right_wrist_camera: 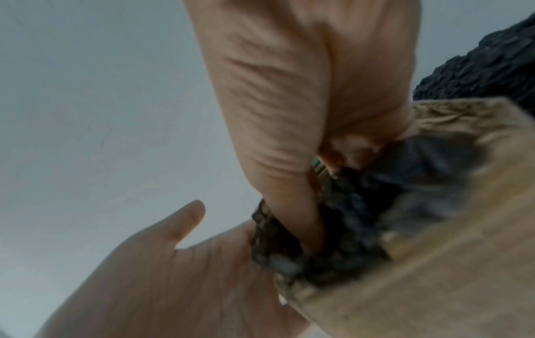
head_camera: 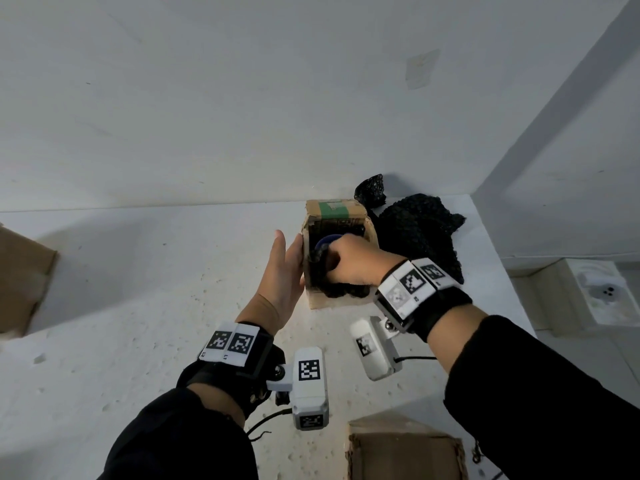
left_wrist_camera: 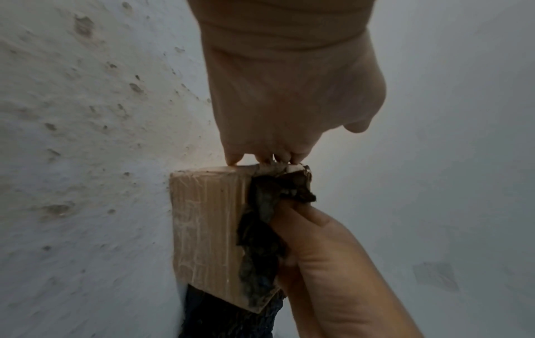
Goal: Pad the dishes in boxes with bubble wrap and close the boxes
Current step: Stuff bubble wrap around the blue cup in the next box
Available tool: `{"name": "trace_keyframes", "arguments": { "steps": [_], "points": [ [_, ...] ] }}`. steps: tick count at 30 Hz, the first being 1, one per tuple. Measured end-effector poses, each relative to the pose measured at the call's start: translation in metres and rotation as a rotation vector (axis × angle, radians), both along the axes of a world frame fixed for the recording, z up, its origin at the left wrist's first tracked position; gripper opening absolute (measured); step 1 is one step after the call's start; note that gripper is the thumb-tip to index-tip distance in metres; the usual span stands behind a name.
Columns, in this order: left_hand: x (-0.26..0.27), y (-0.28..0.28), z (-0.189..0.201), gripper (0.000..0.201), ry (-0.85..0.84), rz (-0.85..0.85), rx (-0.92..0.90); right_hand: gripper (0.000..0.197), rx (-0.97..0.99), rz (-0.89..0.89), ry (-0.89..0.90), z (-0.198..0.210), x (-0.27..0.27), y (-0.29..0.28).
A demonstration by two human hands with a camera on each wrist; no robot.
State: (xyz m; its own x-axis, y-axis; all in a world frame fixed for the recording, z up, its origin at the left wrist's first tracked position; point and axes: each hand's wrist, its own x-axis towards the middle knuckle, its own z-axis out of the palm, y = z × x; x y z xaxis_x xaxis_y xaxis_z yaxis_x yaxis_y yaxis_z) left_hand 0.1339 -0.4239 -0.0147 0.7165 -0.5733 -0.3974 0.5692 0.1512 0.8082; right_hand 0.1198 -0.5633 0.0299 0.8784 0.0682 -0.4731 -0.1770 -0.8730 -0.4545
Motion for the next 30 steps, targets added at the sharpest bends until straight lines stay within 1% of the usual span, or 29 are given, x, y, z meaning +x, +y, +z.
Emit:
{"name": "trace_keyframes", "arguments": {
  "steps": [1,2,3,4,7,9,10,13,14,16,18,19,20,21,22,23,25,26,28,30],
  "points": [
    [0.000,0.000,-0.001,0.066,0.005,-0.001,-0.008,0.030,0.046,-0.054,-0.119,-0.006,-0.004,-0.004],
    [0.000,0.000,-0.001,0.067,0.016,0.002,-0.024,0.041,0.107,-0.080,-0.199,-0.012,-0.007,-0.007],
    [0.001,0.000,-0.002,0.070,0.036,0.012,-0.042,0.047,0.164,-0.065,-0.269,-0.017,-0.010,-0.008],
    [0.001,0.000,-0.003,0.072,0.056,0.022,-0.056,0.047,0.194,-0.032,-0.322,-0.020,-0.013,-0.008],
    [0.004,0.001,-0.008,0.074,0.068,0.021,-0.048,0.027,0.144,0.078,-0.395,-0.026,-0.022,-0.006],
    [0.004,0.000,-0.010,0.073,0.054,0.020,-0.025,0.021,0.076,0.131,-0.338,-0.025,-0.027,-0.002],
    [0.003,-0.001,-0.008,0.071,0.046,0.016,-0.027,0.021,0.043,0.163,-0.298,-0.026,-0.029,0.000],
    [0.001,-0.004,-0.008,0.069,0.059,0.034,-0.056,0.034,-0.166,0.288,-0.231,-0.029,-0.034,0.006],
    [0.001,-0.005,-0.009,0.069,0.078,0.048,-0.073,0.038,-0.200,0.297,-0.212,-0.033,-0.035,0.007],
    [0.002,-0.005,-0.010,0.069,0.110,0.080,-0.069,0.045,-0.187,0.226,-0.153,-0.039,-0.032,0.009],
    [0.002,-0.006,-0.011,0.069,0.127,0.087,-0.044,0.056,-0.136,0.109,-0.050,-0.042,-0.027,0.013],
    [0.002,-0.006,-0.009,0.070,0.124,0.097,-0.026,0.058,-0.105,0.071,-0.002,-0.041,-0.023,0.013],
    [0.001,-0.007,-0.006,0.071,0.093,0.114,0.029,0.053,-0.078,0.061,0.027,-0.038,-0.020,0.011],
    [0.000,-0.008,-0.003,0.072,0.051,0.131,0.085,0.041,-0.039,0.059,0.024,-0.033,-0.018,0.008],
    [0.000,-0.008,-0.001,0.072,0.013,0.138,0.132,0.026,0.028,0.042,-0.026,-0.029,-0.017,0.003],
    [0.000,-0.007,0.000,0.072,-0.012,0.132,0.141,0.020,0.091,0.020,-0.101,-0.023,-0.016,-0.002],
    [-0.001,-0.006,-0.002,0.066,0.006,0.082,0.084,0.028,0.138,-0.053,-0.232,-0.016,-0.020,-0.015],
    [-0.001,-0.006,-0.003,0.063,0.022,0.075,0.062,0.029,0.146,-0.097,-0.268,-0.016,-0.021,-0.019],
    [-0.001,-0.005,-0.003,0.059,0.019,0.095,0.072,0.022,0.139,-0.153,-0.284,-0.018,-0.027,-0.019],
    [-0.001,-0.005,-0.006,0.057,0.009,0.067,0.057,0.011,0.151,-0.178,-0.241,-0.023,-0.031,-0.012]
  ]
}}
